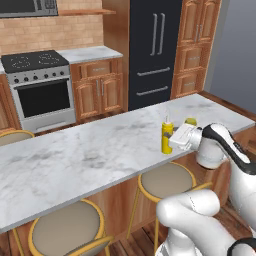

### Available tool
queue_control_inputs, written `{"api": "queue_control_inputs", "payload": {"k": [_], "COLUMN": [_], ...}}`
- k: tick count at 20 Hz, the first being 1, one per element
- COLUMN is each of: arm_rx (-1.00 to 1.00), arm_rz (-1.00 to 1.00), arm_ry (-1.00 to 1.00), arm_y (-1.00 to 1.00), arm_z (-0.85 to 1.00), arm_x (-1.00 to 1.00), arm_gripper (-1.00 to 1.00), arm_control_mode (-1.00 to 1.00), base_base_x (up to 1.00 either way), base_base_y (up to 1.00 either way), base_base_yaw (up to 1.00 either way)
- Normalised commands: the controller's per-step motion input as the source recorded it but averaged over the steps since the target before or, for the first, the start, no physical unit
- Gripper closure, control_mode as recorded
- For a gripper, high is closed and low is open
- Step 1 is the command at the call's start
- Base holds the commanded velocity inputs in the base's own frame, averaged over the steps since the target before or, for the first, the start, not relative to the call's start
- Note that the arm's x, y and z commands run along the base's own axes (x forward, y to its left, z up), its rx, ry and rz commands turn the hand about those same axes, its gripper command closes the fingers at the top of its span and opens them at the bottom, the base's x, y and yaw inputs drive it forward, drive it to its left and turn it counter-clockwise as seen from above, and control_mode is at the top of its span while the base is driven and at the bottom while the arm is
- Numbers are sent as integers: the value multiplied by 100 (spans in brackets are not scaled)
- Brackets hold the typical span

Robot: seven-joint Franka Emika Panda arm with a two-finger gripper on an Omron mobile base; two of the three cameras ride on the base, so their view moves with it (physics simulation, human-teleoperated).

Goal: The dining table condiment station is running low on mustard. Refill the condiment station by opening the cabinet and taking the mustard from the cabinet and placing it on the dining table.

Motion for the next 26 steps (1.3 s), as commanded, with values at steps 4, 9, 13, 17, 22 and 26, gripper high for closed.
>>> {"api": "queue_control_inputs", "payload": {"k": [4,9,13,17,22,26], "arm_rx": [0,0,0,0,0,0], "arm_rz": [3,2,3,4,6,7], "arm_ry": [-2,-6,-2,-3,-4,-5], "arm_y": [-16,-10,-7,-9,-16,-13], "arm_z": [-40,-32,-40,-39,-24,-14], "arm_x": [38,42,47,47,43,41], "arm_gripper": [100,100,100,100,100,100], "arm_control_mode": [-100,-100,-100,-100,-100,-100], "base_base_x": [0,0,0,0,0,0], "base_base_y": [0,0,0,0,0,0], "base_base_yaw": [0,0,0,0,0,0]}}
